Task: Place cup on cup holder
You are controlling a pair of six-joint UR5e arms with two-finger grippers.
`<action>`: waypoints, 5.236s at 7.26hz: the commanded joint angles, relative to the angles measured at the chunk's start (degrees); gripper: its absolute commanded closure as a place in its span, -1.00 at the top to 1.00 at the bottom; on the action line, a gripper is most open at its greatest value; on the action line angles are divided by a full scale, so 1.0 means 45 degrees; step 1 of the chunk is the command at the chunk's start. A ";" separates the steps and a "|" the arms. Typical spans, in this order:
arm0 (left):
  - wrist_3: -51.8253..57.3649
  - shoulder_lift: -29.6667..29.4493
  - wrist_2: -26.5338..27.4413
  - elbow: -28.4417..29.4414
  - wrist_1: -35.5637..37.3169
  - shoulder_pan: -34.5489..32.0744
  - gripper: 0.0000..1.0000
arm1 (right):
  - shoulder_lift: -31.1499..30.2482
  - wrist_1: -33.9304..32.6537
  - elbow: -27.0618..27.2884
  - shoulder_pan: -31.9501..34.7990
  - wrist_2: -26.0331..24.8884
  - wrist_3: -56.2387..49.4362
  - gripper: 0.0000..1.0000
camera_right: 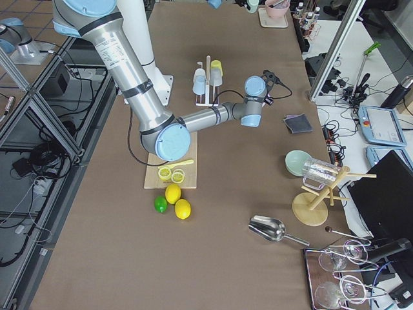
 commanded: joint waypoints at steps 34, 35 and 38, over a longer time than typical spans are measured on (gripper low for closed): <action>0.1388 -0.2551 0.5392 0.5142 -0.9855 0.9801 -1.00 | -0.1514 0.9200 0.1372 -0.6822 -1.0518 -0.2111 1.00; 0.1388 -0.2552 0.5392 0.5161 -0.9855 0.9801 -1.00 | -0.1939 0.8852 0.1895 -0.6570 -1.0383 -0.2072 1.00; 0.1388 -0.2727 0.5566 0.5376 -0.9855 0.9801 -1.00 | -0.3756 0.4374 0.4238 -0.4411 -0.5737 -0.0437 1.00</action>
